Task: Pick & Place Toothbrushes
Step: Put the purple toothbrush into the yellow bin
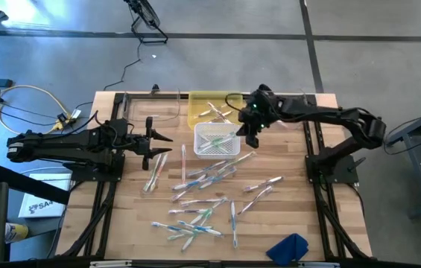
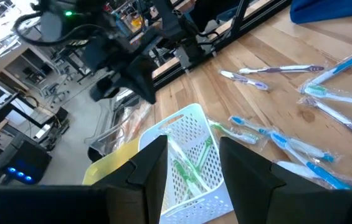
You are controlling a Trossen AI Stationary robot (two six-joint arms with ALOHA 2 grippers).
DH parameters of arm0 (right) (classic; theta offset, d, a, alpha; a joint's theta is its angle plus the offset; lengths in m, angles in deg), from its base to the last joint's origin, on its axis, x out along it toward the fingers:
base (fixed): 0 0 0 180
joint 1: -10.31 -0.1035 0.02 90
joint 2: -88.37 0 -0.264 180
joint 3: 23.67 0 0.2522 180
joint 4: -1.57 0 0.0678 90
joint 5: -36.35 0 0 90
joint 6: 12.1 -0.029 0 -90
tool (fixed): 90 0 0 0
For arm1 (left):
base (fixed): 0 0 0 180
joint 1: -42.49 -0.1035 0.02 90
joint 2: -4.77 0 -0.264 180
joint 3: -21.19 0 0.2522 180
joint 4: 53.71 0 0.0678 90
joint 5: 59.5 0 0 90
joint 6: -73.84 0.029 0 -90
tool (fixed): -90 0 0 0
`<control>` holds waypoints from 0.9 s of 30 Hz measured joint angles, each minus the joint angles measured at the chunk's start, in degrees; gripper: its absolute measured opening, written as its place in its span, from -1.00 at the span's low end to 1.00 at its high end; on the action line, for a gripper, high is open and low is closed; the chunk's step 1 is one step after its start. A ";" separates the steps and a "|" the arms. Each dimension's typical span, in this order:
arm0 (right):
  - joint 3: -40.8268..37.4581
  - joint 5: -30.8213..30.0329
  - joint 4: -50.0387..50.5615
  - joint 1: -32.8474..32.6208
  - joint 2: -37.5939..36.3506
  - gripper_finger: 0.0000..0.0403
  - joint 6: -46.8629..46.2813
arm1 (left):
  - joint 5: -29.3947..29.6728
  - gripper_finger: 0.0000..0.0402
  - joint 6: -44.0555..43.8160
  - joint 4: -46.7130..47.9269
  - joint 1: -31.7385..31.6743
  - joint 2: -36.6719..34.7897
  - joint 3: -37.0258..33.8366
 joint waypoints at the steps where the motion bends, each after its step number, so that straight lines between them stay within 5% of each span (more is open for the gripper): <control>1: -1.07 -0.67 -0.37 -0.66 -0.89 -0.98 -1.02 | 0.00 -0.30 -0.02 -0.01 0.01 0.00 0.00; 15: -11.89 -9.54 -7.33 -13.29 -10.12 -0.98 -11.06 | 0.00 -0.30 -0.03 -0.01 0.02 0.01 0.00; 27: -17.96 -18.82 -8.95 -24.79 -10.88 -0.98 -20.04 | 0.01 -0.30 -0.04 0.00 0.01 0.00 0.00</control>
